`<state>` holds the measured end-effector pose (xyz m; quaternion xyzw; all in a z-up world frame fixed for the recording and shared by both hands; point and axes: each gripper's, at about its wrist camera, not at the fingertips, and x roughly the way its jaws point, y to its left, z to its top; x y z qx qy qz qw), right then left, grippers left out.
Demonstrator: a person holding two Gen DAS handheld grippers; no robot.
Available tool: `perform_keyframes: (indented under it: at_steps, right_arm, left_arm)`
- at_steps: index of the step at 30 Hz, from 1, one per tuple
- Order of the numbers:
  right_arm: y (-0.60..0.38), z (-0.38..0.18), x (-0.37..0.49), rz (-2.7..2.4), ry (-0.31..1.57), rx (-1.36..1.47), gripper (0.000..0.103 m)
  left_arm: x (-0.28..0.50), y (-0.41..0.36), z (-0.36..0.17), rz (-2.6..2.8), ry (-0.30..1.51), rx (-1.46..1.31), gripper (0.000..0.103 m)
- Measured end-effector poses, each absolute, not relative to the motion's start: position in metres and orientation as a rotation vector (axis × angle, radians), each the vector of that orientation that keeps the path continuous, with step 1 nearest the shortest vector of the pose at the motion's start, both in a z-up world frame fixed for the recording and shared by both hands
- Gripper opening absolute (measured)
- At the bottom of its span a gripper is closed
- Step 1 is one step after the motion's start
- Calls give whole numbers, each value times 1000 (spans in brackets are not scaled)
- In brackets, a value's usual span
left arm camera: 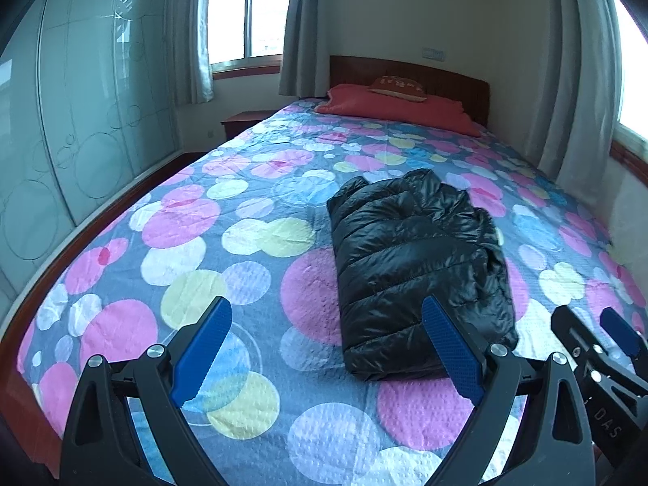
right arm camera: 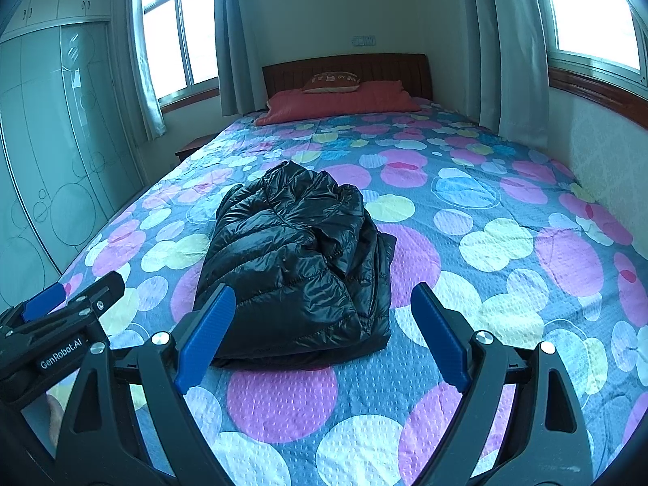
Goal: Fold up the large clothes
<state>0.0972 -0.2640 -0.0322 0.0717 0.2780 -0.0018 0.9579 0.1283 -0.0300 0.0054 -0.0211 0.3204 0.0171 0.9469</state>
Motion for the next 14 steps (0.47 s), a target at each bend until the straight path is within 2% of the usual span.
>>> perform_keyframes:
  at_steps: [9,11,14]
  right_arm:
    - [-272,-39,105,-7,573,150,88]
    - [-282,-42,107,-19,574,160,93]
    - [-303,-53,114,-55,591,174,94]
  left_arm:
    - [140,-34,-4,54,649,-9,95]
    - [148,-32,-11,43,684,-19,95]
    - [166,-16,-31,72,755,-50,95]
